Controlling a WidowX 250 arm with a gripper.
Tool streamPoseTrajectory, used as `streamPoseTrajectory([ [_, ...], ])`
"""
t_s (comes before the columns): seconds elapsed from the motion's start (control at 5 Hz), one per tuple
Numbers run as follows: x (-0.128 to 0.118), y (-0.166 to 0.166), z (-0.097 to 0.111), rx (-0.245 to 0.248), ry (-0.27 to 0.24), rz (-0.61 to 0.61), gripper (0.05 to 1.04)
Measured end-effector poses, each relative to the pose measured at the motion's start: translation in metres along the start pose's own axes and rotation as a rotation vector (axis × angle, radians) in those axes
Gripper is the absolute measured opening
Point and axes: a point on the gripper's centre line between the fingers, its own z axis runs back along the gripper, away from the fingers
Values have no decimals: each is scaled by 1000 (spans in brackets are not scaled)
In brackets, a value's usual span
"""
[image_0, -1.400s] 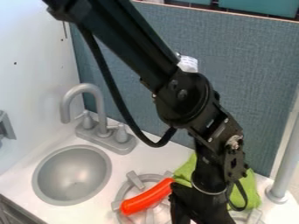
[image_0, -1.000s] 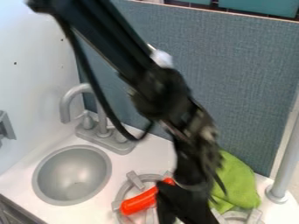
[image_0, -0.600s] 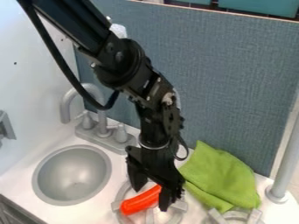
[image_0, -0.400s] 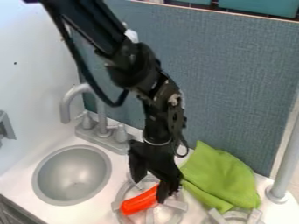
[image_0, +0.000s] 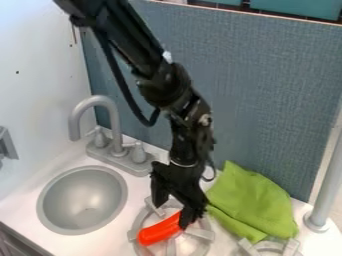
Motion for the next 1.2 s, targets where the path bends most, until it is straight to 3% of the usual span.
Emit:
streamPoseTrajectory([
  [0.6,10,8,-37,-43,75,-14,1000],
  [0.8,8,10,-52,-33,139,-17,949],
  [1.0,7,13,-52,-9,151,22,671],
  [1.2,3,12,-45,3,138,35,562],
])
